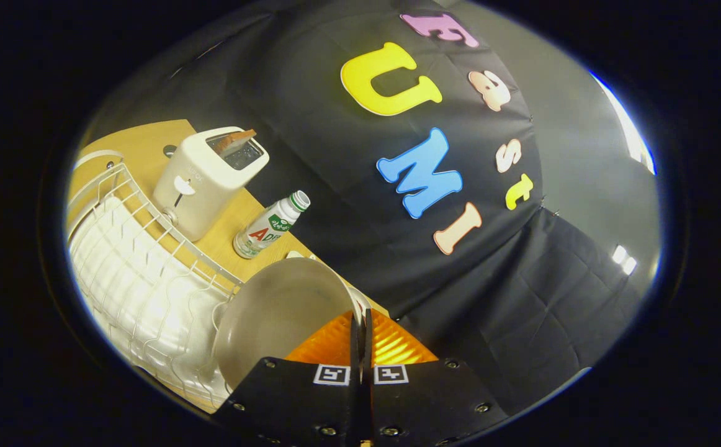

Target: Take the plate from the dish rack, then take the spoon from the basket and place it into the plate.

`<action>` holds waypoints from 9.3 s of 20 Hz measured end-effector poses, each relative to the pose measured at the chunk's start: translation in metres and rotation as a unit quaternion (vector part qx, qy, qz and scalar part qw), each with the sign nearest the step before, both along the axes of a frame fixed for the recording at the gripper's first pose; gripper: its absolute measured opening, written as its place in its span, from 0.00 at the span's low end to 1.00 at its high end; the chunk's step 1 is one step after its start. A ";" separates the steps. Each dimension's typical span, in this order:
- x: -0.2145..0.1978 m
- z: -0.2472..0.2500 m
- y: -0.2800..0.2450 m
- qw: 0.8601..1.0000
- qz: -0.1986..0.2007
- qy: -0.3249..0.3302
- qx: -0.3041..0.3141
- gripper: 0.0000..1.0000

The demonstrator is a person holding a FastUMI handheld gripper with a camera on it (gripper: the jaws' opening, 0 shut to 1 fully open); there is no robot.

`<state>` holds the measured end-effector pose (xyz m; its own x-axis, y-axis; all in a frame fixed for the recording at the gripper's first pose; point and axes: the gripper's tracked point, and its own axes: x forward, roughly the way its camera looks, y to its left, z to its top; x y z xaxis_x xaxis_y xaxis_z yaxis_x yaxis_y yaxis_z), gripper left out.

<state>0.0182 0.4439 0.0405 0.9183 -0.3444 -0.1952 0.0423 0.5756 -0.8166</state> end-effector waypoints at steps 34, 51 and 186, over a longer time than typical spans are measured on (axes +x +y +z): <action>-0.223 -0.033 -0.036 0.994 -0.005 0.044 0.105 0.00; -0.235 -0.138 -0.090 0.961 -0.118 0.131 0.215 0.00; -0.234 -0.091 0.022 0.923 0.103 0.156 0.337 0.25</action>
